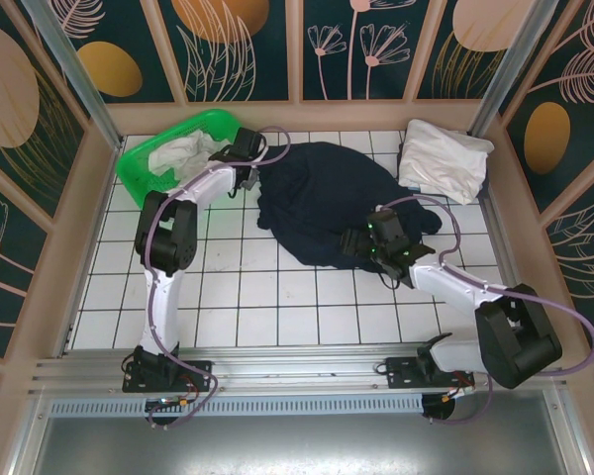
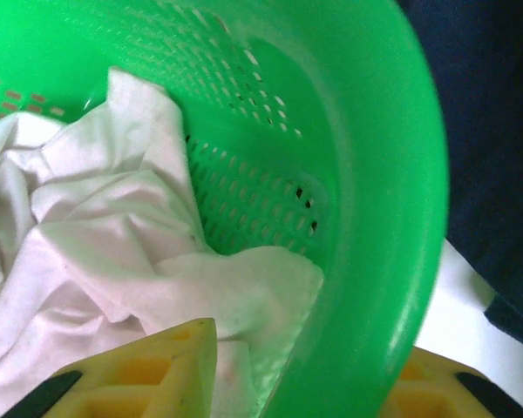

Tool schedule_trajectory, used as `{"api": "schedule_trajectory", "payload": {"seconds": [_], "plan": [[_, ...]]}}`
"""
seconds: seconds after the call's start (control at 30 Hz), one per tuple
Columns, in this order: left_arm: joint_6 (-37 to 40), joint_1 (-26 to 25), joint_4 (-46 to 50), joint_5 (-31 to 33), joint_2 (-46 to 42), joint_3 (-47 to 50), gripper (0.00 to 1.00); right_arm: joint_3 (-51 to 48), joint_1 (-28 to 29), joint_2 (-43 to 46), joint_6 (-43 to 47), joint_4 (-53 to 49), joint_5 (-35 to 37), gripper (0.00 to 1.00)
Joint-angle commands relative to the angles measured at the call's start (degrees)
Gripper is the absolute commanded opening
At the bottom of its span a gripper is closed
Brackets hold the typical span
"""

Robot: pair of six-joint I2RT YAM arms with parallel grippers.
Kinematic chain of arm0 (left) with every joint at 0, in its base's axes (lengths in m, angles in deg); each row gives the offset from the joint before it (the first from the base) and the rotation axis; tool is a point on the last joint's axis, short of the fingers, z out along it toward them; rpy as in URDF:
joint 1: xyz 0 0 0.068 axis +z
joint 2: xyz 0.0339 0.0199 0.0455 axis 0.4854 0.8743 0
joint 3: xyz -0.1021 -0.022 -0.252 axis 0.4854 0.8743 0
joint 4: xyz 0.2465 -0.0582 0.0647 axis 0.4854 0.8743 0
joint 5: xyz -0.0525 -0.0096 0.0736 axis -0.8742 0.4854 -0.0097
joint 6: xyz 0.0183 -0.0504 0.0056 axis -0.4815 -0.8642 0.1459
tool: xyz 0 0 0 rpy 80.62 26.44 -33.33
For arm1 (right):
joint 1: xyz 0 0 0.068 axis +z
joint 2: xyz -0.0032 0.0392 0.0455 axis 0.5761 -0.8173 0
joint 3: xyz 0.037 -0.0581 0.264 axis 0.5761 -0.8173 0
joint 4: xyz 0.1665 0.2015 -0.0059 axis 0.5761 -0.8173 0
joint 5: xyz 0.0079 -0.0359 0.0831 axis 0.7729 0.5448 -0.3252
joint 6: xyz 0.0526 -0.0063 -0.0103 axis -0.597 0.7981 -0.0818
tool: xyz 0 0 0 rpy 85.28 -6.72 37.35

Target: Fold and stack the t-shirts

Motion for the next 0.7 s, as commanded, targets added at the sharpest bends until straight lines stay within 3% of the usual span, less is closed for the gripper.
{"api": "schedule_trajectory", "payload": {"seconds": [0.0, 0.23, 0.47, 0.67], "plan": [[-7.8, 1.51, 3.1, -3.55, 0.05, -2.18, 0.32, -0.44, -1.21, 1.62, 1.73, 2.28, -0.35, 0.89], [-16.72, 3.25, 11.18, 0.7, 7.19, -16.18, 0.21, -1.45, -3.01, 3.36, 2.8, 2.31, -0.85, 0.9], [-20.91, 4.52, 13.87, 2.16, 11.78, -24.65, 0.23, -2.69, -4.41, 5.89, 2.96, 2.27, -1.36, 0.9], [-22.91, 5.12, 15.76, 0.51, 9.09, -25.9, 0.68, -1.98, -5.57, 6.39, 4.34, 2.46, -2.35, 0.9]]}}
